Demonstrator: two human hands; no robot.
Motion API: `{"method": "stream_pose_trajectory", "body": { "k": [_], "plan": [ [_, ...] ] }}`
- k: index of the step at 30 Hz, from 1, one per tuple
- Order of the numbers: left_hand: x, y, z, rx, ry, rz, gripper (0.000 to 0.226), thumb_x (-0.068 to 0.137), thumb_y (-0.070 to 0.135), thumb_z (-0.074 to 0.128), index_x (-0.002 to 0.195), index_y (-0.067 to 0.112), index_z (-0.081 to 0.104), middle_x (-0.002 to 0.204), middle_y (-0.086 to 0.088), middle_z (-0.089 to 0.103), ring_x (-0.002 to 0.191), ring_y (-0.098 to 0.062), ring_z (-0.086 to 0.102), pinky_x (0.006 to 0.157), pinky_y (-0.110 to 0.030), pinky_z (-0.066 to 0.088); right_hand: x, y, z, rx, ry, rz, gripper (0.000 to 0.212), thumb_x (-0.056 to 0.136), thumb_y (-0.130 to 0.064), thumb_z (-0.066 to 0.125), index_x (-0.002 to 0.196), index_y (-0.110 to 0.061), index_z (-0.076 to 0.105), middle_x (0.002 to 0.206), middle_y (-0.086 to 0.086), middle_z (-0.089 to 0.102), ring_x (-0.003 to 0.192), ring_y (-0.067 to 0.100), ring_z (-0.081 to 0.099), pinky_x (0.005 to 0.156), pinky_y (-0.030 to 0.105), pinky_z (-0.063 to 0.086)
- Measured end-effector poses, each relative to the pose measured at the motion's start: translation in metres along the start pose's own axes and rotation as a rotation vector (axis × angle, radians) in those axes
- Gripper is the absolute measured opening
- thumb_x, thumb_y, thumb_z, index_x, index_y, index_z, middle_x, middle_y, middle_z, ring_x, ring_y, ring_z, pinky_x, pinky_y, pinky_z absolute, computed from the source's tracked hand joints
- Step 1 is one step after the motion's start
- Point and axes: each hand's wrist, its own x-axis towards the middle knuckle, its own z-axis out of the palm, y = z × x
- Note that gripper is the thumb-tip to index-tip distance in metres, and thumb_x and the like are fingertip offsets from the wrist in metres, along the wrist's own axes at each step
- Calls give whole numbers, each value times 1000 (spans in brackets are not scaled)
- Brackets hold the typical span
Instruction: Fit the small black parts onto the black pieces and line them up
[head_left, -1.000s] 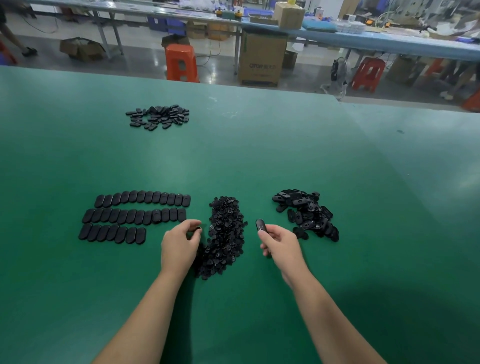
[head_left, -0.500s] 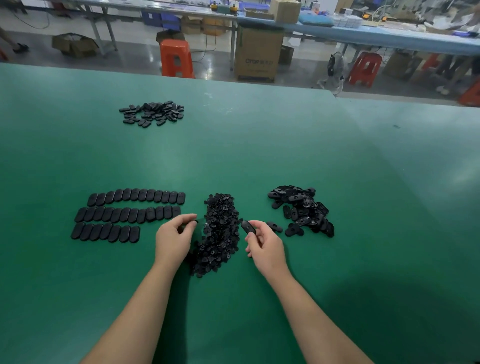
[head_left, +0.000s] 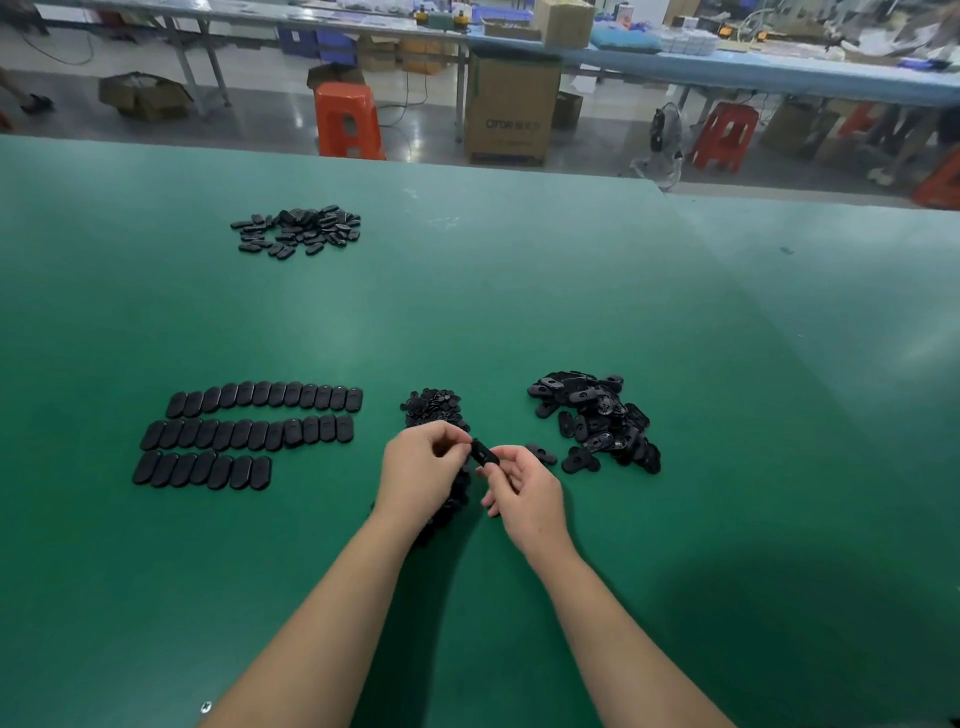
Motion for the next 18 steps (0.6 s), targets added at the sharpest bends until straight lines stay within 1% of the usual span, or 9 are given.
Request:
{"method": "stream_pose_trajectory", "body": {
  "k": [1, 3, 4, 6, 7, 9, 11, 13, 18],
  "plan": [
    [-1, 4, 4, 46, -12, 20, 16, 85, 17, 73, 78, 31, 73, 71, 19, 70, 67, 6, 62, 65, -12, 46, 1, 0, 0, 1, 3, 1, 21, 98, -8, 61, 98, -29, 62, 85, -1, 74, 57, 9, 63, 53, 25, 54],
    [-3, 9, 10, 104, -33, 37, 13, 85, 17, 70, 80, 28, 74, 74, 16, 72, 73, -2, 66, 76, -27, 54, 1, 1, 0, 3, 2, 9, 20, 98, -8, 61, 98, -29, 62, 88, -3, 75, 57, 9, 64, 52, 25, 53],
    [-4, 10, 12, 127, -44, 40, 11, 86, 17, 69, 82, 26, 75, 75, 15, 72, 75, -5, 67, 82, -31, 54, 2, 2, -1, 6, 1, 14, 20, 98, -8, 61, 98, -28, 63, 88, -3, 75, 57, 10, 65, 53, 25, 54],
    [-5, 11, 15, 156, -54, 41, 10, 86, 18, 68, 83, 25, 74, 74, 15, 71, 75, -6, 66, 90, -38, 52, 2, 3, -1, 8, 2, 23, 20, 98, -9, 61, 98, -28, 64, 89, -5, 76, 56, 11, 66, 54, 26, 54],
    [-5, 11, 16, 160, -53, 41, 10, 86, 19, 68, 83, 26, 74, 73, 15, 70, 73, -4, 64, 90, -38, 52, 2, 3, -1, 6, 3, 24, 20, 98, -9, 61, 98, -28, 64, 89, -7, 76, 56, 12, 66, 54, 26, 54],
    [-4, 10, 17, 162, -49, 43, 11, 85, 18, 69, 81, 27, 71, 71, 16, 68, 69, 1, 60, 84, -33, 52, 2, 4, 0, 6, 5, 19, 20, 98, -9, 61, 98, -29, 65, 88, -9, 76, 54, 12, 65, 53, 26, 54],
    [-4, 10, 18, 169, -41, 45, 13, 85, 17, 69, 79, 28, 68, 70, 14, 66, 66, 1, 57, 74, -28, 48, 3, 4, 0, 10, 8, 17, 22, 98, -9, 60, 97, -30, 65, 87, -10, 76, 53, 11, 64, 52, 25, 53],
    [-3, 10, 18, 168, -34, 42, 12, 86, 17, 70, 79, 26, 68, 71, 13, 66, 67, 0, 57, 69, -24, 44, 2, 4, 0, 7, 7, 21, 23, 98, -9, 60, 96, -31, 64, 87, -10, 77, 53, 11, 64, 52, 25, 53],
    [-2, 8, 19, 130, -32, 28, 9, 86, 14, 70, 85, 23, 71, 75, 14, 69, 73, 1, 62, 70, -19, 45, 2, 3, 0, 12, 13, 31, 15, 98, -8, 60, 104, -21, 65, 92, -4, 76, 53, 7, 63, 51, 22, 51]
  ]
}}
